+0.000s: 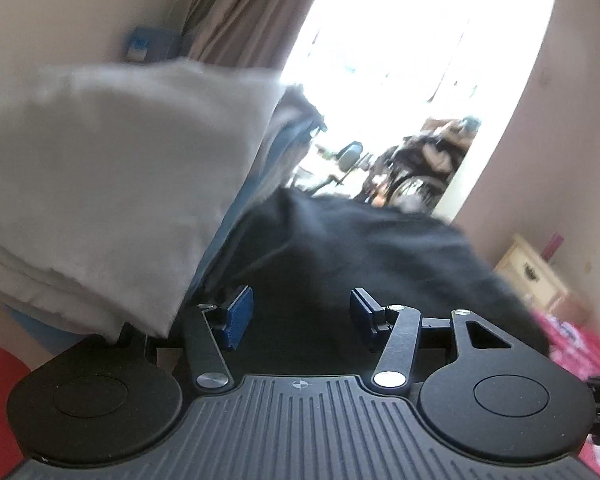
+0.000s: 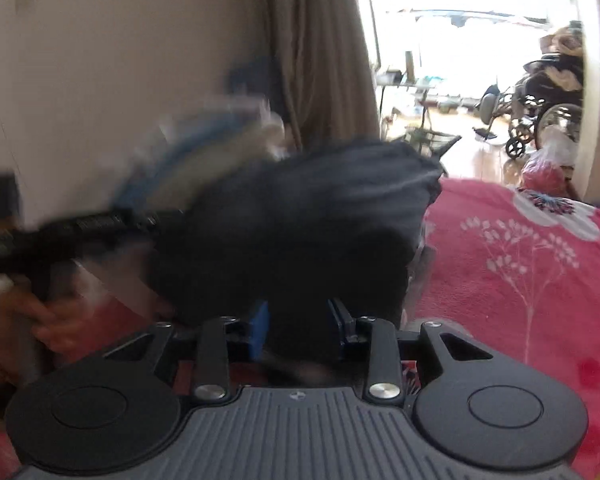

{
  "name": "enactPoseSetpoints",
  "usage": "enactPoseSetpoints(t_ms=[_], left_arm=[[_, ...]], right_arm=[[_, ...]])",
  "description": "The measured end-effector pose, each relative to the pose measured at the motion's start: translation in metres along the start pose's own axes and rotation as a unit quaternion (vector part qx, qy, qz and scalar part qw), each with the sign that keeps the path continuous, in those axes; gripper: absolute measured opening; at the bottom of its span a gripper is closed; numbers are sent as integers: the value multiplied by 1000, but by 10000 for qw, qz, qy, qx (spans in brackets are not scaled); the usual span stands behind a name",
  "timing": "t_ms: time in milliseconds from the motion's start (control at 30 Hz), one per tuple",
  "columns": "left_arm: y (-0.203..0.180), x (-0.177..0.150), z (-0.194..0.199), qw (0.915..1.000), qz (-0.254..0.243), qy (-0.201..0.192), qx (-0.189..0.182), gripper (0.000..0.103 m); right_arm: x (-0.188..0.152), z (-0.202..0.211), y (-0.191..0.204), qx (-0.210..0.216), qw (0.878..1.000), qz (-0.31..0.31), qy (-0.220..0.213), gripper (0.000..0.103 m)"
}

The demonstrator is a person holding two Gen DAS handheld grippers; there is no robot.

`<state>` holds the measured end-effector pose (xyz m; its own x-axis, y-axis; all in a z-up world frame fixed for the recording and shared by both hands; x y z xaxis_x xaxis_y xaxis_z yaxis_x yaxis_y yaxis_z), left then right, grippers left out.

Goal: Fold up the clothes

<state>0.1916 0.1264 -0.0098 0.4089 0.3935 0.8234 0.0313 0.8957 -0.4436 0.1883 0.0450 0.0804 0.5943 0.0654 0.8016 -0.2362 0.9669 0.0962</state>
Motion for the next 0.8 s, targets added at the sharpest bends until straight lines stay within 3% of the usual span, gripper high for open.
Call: enactPoseSetpoints(t_ms=[100, 167, 300, 367, 533, 800], left_arm=[[-19, 3, 29, 9992, -395, -22, -96, 64], [-32, 1, 57, 9972, -699, 147, -213, 73], [-48, -16, 112, 9915, -1220, 387, -236, 101], [-54, -28, 138, 9895, -1364, 455, -167, 103], [-54, -52, 161, 9926, -936, 752, 180, 103], [-47, -55, 185, 9928, -751, 739, 567, 103]], right_arm=[[-21, 42, 19, -204, 9997, -107, 27, 70], [-42, 64, 34, -269, 9989, -347, 137, 75], [-83, 86, 58, -628, 9942, -836, 268, 93], [-96, 92, 68, -958, 9907, -950, 198, 95], [-109, 91, 82, -2004, 9759, -812, 281, 103], [-114, 92, 107, -2706, 9601, -546, 441, 103]])
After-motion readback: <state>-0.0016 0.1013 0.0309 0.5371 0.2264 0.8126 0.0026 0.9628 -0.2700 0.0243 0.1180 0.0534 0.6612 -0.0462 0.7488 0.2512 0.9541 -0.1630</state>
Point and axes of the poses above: each gripper's, at about its wrist camera, not at the fingertips, and z roughly against the way its jaws point, y to its left, x to its top, the point moved 4 cm from there along -z, roughly the way its jaws point, and after that the axes turned 9 degrees about -x, right-handed, at the moved point
